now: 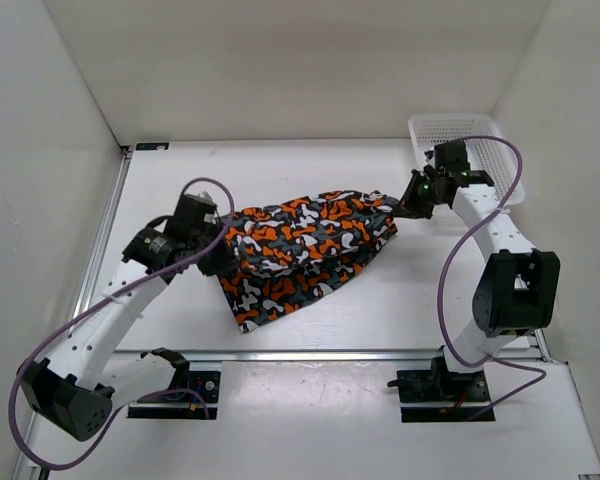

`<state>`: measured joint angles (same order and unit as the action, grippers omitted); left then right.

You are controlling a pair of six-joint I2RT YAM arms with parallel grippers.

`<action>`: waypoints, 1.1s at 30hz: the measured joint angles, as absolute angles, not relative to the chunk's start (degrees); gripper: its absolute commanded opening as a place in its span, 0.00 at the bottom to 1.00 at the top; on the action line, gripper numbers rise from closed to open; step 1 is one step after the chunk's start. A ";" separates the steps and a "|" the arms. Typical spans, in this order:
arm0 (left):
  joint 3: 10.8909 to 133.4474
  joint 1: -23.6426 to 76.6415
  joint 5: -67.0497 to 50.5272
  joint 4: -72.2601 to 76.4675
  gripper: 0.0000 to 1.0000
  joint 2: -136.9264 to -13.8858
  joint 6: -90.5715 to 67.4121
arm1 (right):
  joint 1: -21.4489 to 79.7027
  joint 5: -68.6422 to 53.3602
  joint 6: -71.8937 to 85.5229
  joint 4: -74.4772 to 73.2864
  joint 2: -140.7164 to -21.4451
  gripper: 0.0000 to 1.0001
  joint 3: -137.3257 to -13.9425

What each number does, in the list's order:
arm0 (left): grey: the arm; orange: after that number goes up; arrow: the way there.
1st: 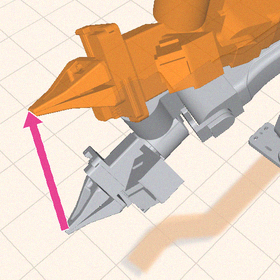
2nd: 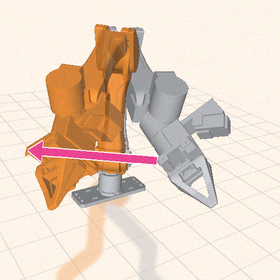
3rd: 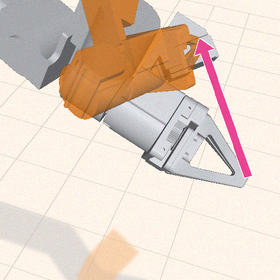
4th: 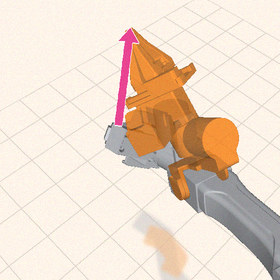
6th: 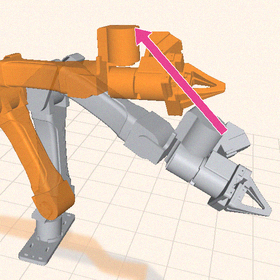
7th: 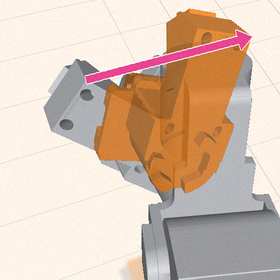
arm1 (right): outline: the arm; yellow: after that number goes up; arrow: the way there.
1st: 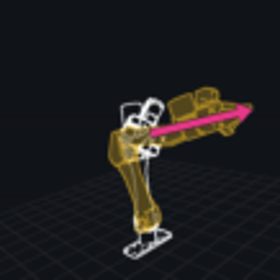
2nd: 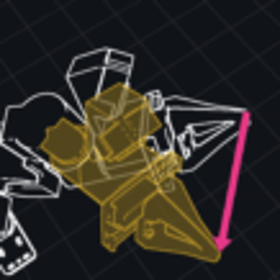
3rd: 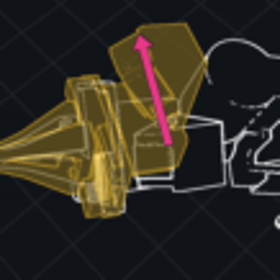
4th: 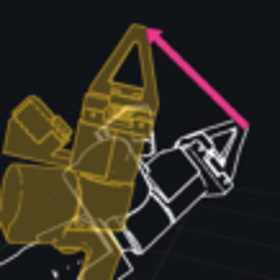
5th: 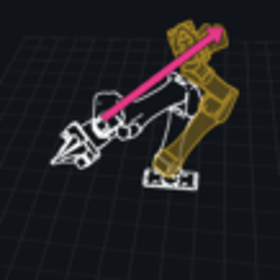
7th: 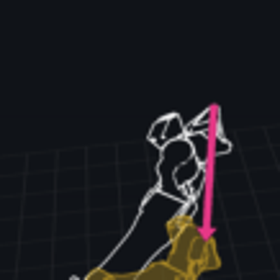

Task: Fold and stack the shorts
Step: Fold the shorts

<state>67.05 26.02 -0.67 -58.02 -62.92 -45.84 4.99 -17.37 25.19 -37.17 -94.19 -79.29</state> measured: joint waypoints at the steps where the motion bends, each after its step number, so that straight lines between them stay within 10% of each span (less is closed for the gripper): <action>1: 64.95 27.27 -0.64 -58.13 0.10 -62.13 -47.27 | 4.51 -16.73 24.99 -37.21 -93.62 0.01 -78.02; 9: 55.13 38.09 -0.12 -57.76 0.10 -61.52 -56.51 | 2.22 -12.93 24.88 -37.58 -92.20 0.01 -71.70; 12: 53.80 41.04 0.51 -57.41 0.39 -62.54 -58.28 | 2.26 -12.19 25.15 -37.52 -92.20 0.26 -71.44; 13: 53.41 41.65 0.67 -57.41 0.70 -63.24 -58.78 | 2.26 -12.29 24.97 -37.39 -92.25 0.38 -71.44; 15: 52.88 42.48 1.08 -57.60 1.00 -65.12 -59.44 | 2.24 -12.71 24.77 -36.99 -92.31 0.64 -71.44; 33: 48.82 18.31 2.96 -51.11 0.76 -82.74 -55.44 | 2.87 -12.03 23.73 -36.36 -85.54 0.67 -62.15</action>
